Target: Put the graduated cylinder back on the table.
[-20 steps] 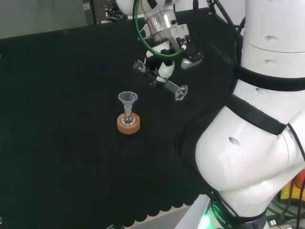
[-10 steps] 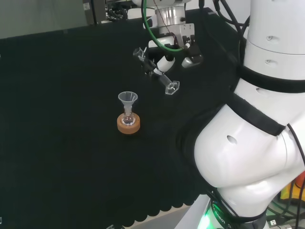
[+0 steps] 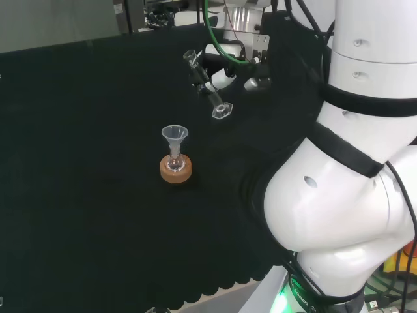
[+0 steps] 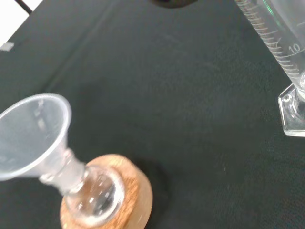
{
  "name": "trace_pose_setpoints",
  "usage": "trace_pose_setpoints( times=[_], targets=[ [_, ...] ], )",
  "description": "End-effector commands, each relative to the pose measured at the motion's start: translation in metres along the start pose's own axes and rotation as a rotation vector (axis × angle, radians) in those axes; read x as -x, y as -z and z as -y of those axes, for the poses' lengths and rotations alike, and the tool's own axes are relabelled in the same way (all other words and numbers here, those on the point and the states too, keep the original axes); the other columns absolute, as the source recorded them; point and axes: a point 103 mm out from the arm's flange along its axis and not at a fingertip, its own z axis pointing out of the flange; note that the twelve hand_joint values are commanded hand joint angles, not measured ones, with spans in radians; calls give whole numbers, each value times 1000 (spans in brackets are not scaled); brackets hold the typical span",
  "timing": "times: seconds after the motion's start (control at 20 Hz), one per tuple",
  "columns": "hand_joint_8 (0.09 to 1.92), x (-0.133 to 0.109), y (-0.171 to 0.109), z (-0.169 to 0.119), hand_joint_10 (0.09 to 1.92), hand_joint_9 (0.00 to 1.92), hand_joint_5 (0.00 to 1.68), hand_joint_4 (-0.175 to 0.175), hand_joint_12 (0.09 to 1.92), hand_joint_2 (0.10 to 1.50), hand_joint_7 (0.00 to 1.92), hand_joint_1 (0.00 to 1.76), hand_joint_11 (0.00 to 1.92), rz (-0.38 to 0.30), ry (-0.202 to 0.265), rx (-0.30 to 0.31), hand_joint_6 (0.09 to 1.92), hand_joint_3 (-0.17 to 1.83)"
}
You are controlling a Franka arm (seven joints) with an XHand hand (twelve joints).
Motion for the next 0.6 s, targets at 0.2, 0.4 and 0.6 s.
trace_pose_setpoints(
  times=[0.2, 0.4, 0.6],
  targets=[
    [1049, 45, -4, -57, 87, 1390, 944, -175, 754, 1129, 967, 1253, 1188, -124, 47, 171, 1064, 2],
    [1054, 56, -10, -74, 87, 1388, 941, -175, 757, 1130, 963, 1253, 1184, -150, 48, 214, 1068, 2],
    [1065, 64, -16, -85, 87, 1384, 935, -175, 763, 1133, 955, 1251, 1178, -167, 45, 255, 1078, 2]
  ],
)
